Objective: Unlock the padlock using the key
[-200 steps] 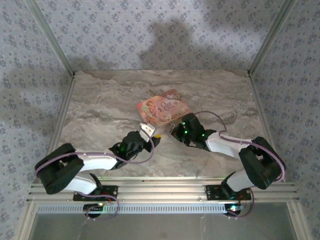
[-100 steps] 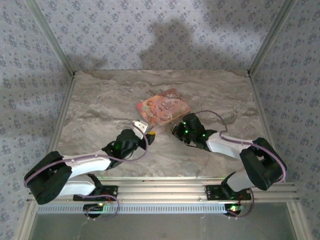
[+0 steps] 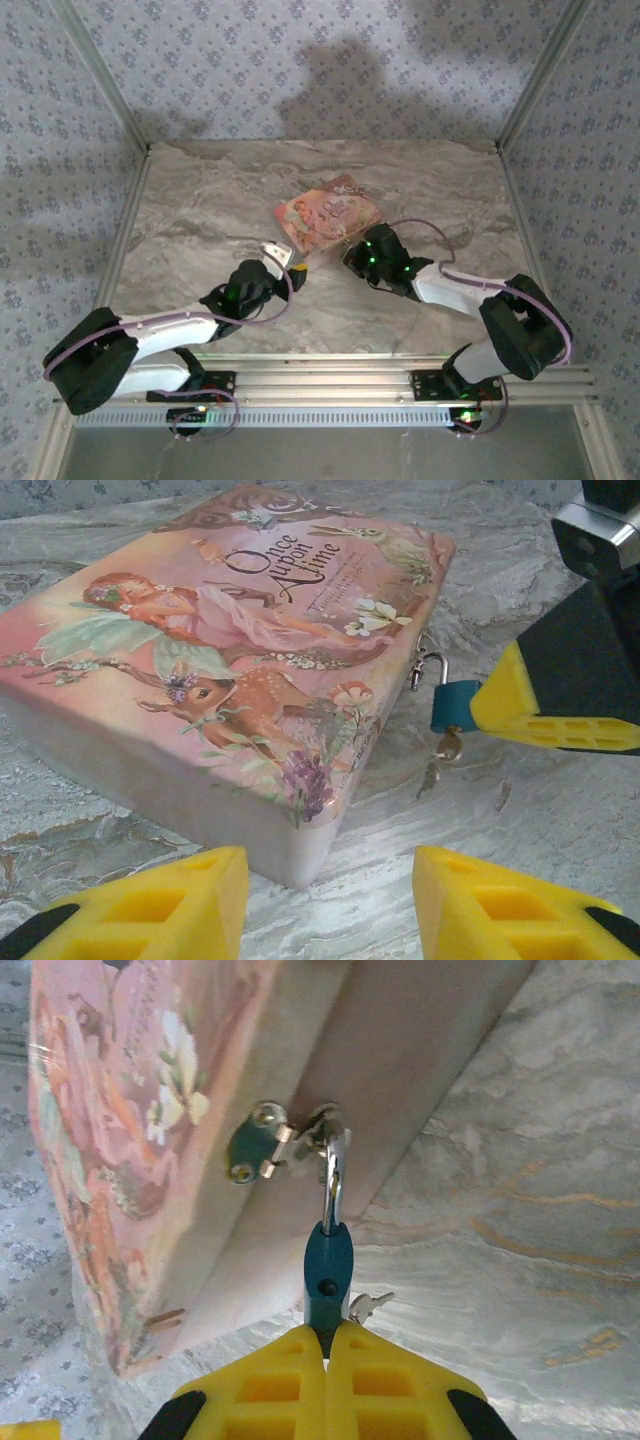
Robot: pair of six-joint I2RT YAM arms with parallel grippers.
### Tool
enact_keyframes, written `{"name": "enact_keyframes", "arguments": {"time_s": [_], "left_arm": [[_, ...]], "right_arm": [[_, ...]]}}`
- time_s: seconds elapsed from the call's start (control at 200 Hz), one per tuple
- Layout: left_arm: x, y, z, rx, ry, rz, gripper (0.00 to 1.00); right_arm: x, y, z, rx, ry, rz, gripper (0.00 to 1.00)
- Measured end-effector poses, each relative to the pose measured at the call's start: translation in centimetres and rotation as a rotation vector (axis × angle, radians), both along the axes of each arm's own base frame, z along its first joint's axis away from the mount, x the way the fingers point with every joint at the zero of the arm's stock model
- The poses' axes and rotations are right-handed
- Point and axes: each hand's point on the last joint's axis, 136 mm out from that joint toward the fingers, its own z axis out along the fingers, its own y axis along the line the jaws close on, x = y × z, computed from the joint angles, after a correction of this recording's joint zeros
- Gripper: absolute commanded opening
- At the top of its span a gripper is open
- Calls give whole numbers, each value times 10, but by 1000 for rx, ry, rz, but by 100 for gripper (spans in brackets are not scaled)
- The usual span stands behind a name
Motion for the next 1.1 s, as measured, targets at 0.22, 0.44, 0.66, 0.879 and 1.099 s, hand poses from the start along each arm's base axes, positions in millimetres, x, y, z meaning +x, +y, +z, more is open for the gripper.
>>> {"name": "enact_keyframes", "arguments": {"time_s": [0.22,0.44,0.66,0.879,1.099], "left_arm": [[-3,3,-2,1,13,3,47],[-6,7,-2,-2,13,5,47],[-7,8,3,-9,7,5,48],[-9,10,4,-5,9,5,48],[-11,15,11,-19,-6,15,48]], "right_arm": [[8,12,-2,40,8,9,0],[9,14,0,56,10,9,0],[8,15,0,68,17,19,0],[8,13,0,87,32,46,0],[7,-4,-7,65,53,26,0]]}}
